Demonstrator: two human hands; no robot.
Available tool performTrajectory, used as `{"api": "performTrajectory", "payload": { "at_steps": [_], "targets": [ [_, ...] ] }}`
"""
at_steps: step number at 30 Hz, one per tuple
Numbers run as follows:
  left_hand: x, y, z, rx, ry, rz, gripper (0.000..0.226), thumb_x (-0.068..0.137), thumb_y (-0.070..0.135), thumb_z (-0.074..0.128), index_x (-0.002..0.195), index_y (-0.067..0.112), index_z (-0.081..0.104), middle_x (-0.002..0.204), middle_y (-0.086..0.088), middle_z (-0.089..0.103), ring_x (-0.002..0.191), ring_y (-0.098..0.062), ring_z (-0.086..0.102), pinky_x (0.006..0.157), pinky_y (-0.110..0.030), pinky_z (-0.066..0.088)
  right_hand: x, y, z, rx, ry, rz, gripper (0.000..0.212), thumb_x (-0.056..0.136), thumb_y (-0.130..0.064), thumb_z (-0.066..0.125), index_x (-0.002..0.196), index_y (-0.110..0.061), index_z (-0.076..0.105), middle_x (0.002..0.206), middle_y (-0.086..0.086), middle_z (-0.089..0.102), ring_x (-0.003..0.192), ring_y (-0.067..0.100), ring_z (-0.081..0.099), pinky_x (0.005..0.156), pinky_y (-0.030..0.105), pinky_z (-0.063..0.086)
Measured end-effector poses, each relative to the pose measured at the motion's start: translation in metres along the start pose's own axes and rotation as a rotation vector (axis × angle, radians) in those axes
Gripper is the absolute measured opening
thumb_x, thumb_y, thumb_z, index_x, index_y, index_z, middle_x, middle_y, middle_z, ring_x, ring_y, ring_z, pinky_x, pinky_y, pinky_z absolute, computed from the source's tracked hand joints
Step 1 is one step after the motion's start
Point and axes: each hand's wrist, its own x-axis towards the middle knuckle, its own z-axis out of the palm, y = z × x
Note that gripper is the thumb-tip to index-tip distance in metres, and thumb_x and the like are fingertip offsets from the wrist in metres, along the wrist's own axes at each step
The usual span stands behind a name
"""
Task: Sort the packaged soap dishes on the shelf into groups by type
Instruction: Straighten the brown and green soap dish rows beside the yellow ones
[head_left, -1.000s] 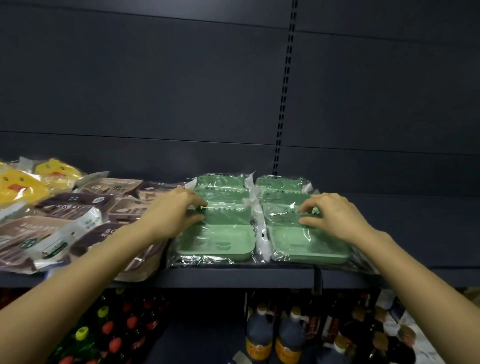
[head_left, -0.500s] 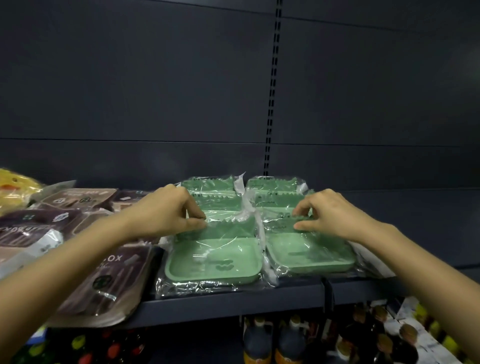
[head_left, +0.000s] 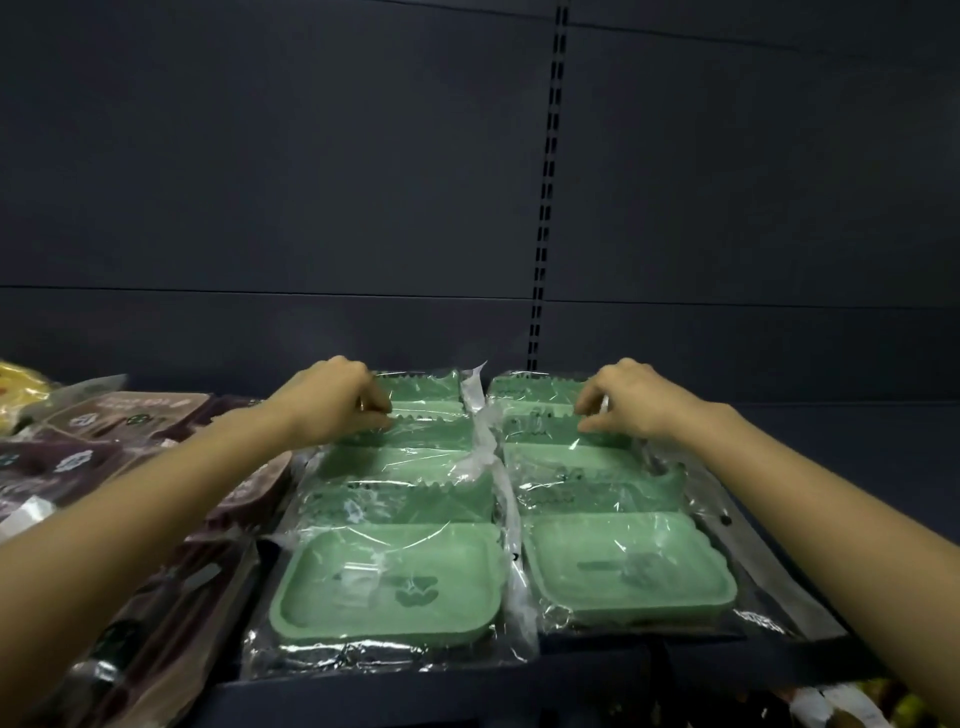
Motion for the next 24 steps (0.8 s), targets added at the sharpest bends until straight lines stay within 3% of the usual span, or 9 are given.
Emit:
{"api": "performTrajectory", "payload": {
  "at_steps": [3,6,9,11,15,17,19,24],
  "targets": [
    [0.004,0.002,0.001,-0.027,0.004,0.006,0.014,0.080,0.028,0.068,0.087,0.019,0.076,0.088,0.003,0.075,0.075,-0.018,0.065,0.075,-0.035,0.054,0.010,0.004,0.003,0.001,-0.008,-0.036,0.019,0.079,-0.026,0.073,0.091,-0.012,0.074,0.091,0.004,0.074,0.082,0.017,0.067,0.080,0.031,0.055],
    [0.008,0.003,0.003,-0.038,0.010,0.015,0.015,0.080,0.026,0.069,0.090,0.018,0.076,0.087,0.005,0.074,0.065,-0.007,0.058,0.071,-0.027,0.049,0.016,0.005,0.004,0.029,0.004,-0.073,0.020,0.078,-0.026,0.075,0.090,-0.010,0.075,0.078,0.002,0.073,0.065,0.011,0.064,0.072,0.026,0.052],
    [0.013,0.000,0.003,-0.074,-0.029,0.046,0.015,0.079,0.025,0.070,0.092,0.018,0.076,0.086,0.010,0.071,0.058,0.008,0.056,0.071,-0.022,0.049,0.020,0.007,0.007,0.031,0.015,-0.109,0.019,0.078,-0.027,0.075,0.090,-0.012,0.075,0.069,-0.006,0.067,0.069,0.011,0.063,0.068,0.021,0.045],
    [0.015,0.000,-0.003,-0.099,-0.097,0.061,0.018,0.078,0.031,0.070,0.091,0.021,0.076,0.090,0.011,0.073,0.063,0.015,0.057,0.074,-0.021,0.051,0.021,0.008,0.005,0.026,-0.015,-0.123,0.019,0.079,-0.030,0.073,0.089,-0.014,0.075,0.075,-0.003,0.072,0.073,0.012,0.066,0.066,0.017,0.043],
    [0.018,0.005,-0.020,-0.279,-0.154,0.009,0.031,0.076,0.056,0.055,0.065,0.033,0.073,0.073,0.015,0.067,0.060,0.006,0.060,0.063,-0.015,0.046,0.025,0.013,-0.010,0.124,-0.068,-0.119,0.026,0.080,-0.045,0.066,0.088,-0.022,0.075,0.078,0.001,0.075,0.064,0.012,0.069,0.066,0.022,0.054],
    [0.028,0.000,-0.021,-0.234,-0.050,-0.037,0.027,0.085,0.044,0.055,0.081,0.026,0.075,0.081,0.009,0.070,0.068,0.002,0.061,0.068,-0.017,0.044,0.035,0.020,-0.016,0.140,0.014,-0.092,0.024,0.085,-0.039,0.064,0.096,-0.020,0.074,0.091,-0.001,0.074,0.070,0.013,0.070,0.072,0.025,0.056],
    [0.041,-0.008,-0.015,-0.043,0.035,-0.103,0.026,0.089,0.031,0.056,0.100,0.014,0.072,0.098,-0.003,0.072,0.077,-0.014,0.059,0.076,-0.027,0.046,0.047,0.029,-0.017,0.050,0.091,-0.052,0.026,0.087,-0.032,0.063,0.106,-0.017,0.072,0.107,0.003,0.072,0.092,0.019,0.068,0.085,0.030,0.053],
    [0.059,-0.021,0.008,0.148,-0.048,-0.247,0.026,0.089,0.022,0.054,0.112,0.015,0.065,0.111,-0.010,0.067,0.098,-0.031,0.060,0.078,-0.035,0.046,0.065,0.043,-0.004,-0.111,0.015,0.051,0.040,0.087,-0.028,0.064,0.124,-0.013,0.060,0.124,0.009,0.062,0.112,0.027,0.059,0.097,0.038,0.048]
  ]
}}
